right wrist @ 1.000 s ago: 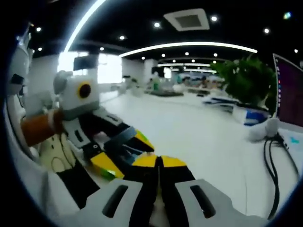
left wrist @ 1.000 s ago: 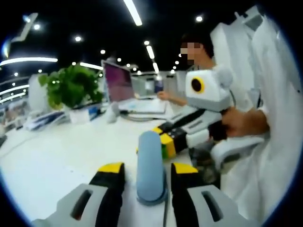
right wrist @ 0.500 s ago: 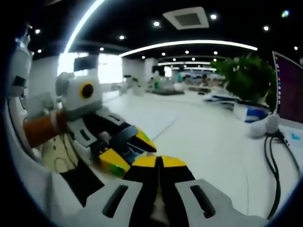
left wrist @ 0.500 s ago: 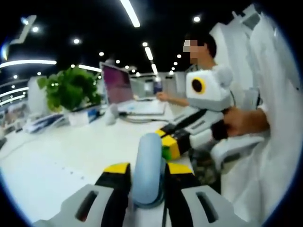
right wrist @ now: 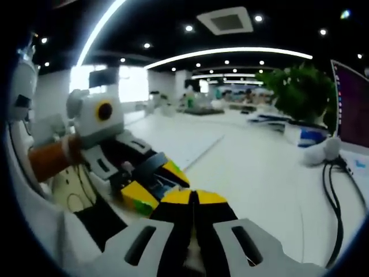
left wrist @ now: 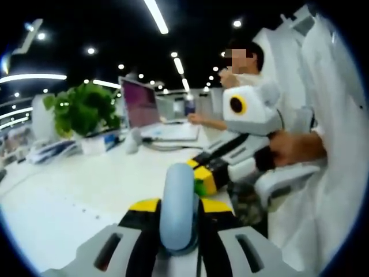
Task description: Pick up the paper insert the paper into the punch align the paper edges press the punch to punch holes
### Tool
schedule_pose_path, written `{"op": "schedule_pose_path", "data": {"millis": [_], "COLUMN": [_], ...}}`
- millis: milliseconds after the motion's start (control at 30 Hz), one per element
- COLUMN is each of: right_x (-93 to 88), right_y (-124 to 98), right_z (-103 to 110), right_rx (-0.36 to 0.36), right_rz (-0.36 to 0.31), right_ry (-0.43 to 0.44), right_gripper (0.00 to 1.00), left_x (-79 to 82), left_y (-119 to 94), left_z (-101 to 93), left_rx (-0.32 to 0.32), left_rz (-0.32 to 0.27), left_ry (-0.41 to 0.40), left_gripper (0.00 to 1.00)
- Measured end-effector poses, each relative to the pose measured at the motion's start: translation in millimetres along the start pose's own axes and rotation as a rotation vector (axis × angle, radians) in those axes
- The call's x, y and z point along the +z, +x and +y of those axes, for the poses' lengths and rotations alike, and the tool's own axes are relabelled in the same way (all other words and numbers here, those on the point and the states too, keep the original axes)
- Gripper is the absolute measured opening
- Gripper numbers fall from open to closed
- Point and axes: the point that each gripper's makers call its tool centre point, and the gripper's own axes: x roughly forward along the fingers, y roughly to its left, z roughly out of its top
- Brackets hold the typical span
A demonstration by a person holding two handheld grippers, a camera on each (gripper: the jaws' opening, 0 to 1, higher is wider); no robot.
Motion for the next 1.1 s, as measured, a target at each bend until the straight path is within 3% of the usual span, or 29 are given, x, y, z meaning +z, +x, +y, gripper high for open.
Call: {"op": "schedule_pose_path", "data": {"millis": [167, 233, 300, 400, 500, 633, 800, 867, 1100], "right_x": [0.0, 9.2, 41.2, 77.6, 89.3, 73.4, 66.3, 62.1, 42.2], "right_y": [0.3, -3.4, -11.6, -15.6, -9.9, 5.5, 8.7, 7.6, 8.0], "right_z": [-1.8, -6.7, -7.5, 9.3, 27.6, 40.2, 40.5, 34.1, 22.4], "right_rx": [0.012, -0.004, -0.017, 0.015, 0.028, 0.031, 0.032, 0.003, -0.041], "right_rz": [-0.008, -0.032, -0.113, -0.19, -0.206, -0.167, -0.146, -0.149, -0.124], "right_ry": [0.009, 0.038, 0.047, 0.013, -0.08, -0.192, -0.19, -0.11, -0.077], "right_gripper": [0.05, 0.05, 0.05, 0.05, 0.04, 0.04, 0.03, 0.02, 0.01], "left_x": [0.0, 0.0, 0.0, 0.0, 0.1, 0.0, -0.1, -0.5, -0.8], "left_y": [0.4, 0.3, 0.0, -0.1, 0.0, -0.1, -0.1, 0.1, 0.5], "left_z": [-0.7, -1.0, -1.2, -1.4, -1.6, -2.0, -2.0, -2.3, -1.2], "left_rx": [-0.005, -0.005, -0.005, -0.006, -0.007, -0.007, -0.006, -0.009, -0.01], "left_rz": [-0.002, -0.002, -0.002, -0.003, -0.003, -0.002, -0.002, 0.0, 0.002], "left_ry": [-0.01, -0.013, -0.014, -0.014, -0.014, -0.016, -0.017, -0.017, -0.017], "left_gripper": [0.26, 0.26, 0.26, 0.26, 0.26, 0.25, 0.25, 0.25, 0.25]}}
